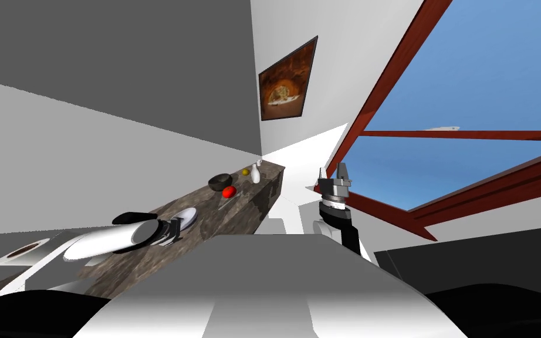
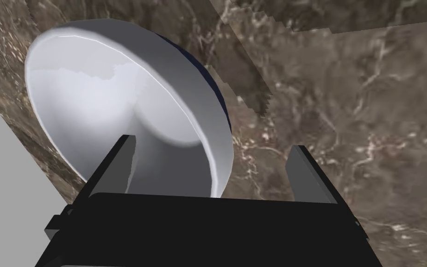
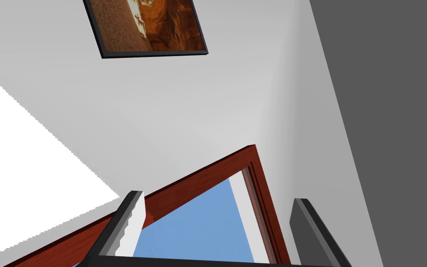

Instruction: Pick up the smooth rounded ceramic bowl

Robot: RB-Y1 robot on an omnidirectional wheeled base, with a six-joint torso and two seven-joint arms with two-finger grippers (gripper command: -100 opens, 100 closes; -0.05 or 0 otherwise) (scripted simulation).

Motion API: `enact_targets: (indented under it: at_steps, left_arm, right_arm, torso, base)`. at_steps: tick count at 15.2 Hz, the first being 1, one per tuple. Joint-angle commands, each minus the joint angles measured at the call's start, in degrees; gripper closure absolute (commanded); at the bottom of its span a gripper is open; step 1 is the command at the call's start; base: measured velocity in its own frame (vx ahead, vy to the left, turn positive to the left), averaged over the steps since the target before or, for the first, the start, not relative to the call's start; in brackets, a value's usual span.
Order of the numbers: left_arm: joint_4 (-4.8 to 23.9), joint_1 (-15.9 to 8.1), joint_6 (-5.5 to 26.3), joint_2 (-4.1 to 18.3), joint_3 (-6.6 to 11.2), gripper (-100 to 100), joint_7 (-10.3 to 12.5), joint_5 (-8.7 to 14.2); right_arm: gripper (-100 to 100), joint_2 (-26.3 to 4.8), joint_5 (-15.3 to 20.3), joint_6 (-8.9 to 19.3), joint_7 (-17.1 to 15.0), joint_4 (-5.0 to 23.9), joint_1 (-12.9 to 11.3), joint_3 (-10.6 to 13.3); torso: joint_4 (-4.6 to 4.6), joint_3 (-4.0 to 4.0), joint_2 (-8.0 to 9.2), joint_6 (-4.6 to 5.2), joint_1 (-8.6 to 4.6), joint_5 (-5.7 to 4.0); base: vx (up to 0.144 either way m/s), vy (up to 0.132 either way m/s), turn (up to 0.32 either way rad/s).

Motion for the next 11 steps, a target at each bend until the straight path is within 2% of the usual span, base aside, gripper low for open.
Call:
enact_targets:
  at_steps: [1,2,3,7,8,10,11]
  left_arm:
    - [1.78,-0.61,-1.65,-0.57,-0.85,-100,-0.57,-0.86]
    - [0.82,-0.29,-0.68,-0.22,-0.35,-100,-0.26,-0.35]
    - [1.02,-0.36,-0.94,-0.27,-0.44,100,-0.35,-0.43]
    - [1.04,-0.34,-0.91,-0.28,-0.44,100,-0.33,-0.4]
    - [-0.89,0.23,0.57,0.23,0.27,100,0.3,0.26]
    - [-2.23,0.64,1.68,0.63,0.82,100,0.74,0.82]
    - [-1.18,0.4,0.7,0.33,0.44,100,0.31,0.46]
  right_arm:
    - [0,0.0,0.0,0.0,0.0,0.0,0.0,0.0]
    - [0,0.0,0.0,0.0,0.0,0.0,0.0,0.0]
    - [0,0.0,0.0,0.0,0.0,0.0,0.0,0.0]
    - [0,0.0,0.0,0.0,0.0,0.0,0.0,0.0]
    - [0,0.0,0.0,0.0,0.0,0.0,0.0,0.0]
    - [0,0.0,0.0,0.0,0.0,0.0,0.0,0.0]
    - [0,0.0,0.0,0.0,0.0,0.0,0.0,0.0]
  torso:
    - [0.0,0.0,0.0,0.0,0.0,0.0]
    - [0.01,0.02,0.02,0.0,0.02,0.0]
    - [0.01,0.02,0.04,-0.01,0.01,0.0]
    - [0.01,0.02,0.02,0.01,-0.03,-0.02]
    - [0.02,0.02,0.03,0.01,-0.03,-0.03]
    - [0.04,0.04,0.05,0.0,-0.11,-0.09]
    - [0.05,0.06,0.06,-0.01,-0.15,-0.1]
  base:
    - [-0.007,0.015,-0.03]
    - [-0.004,0.01,-0.013]
    - [0.0,0.0,0.0]
    - [0.0,0.0,0.0]
    - [0.002,-0.005,0.03]
    - [0.002,-0.012,0.043]
    - [0.002,-0.009,0.017]
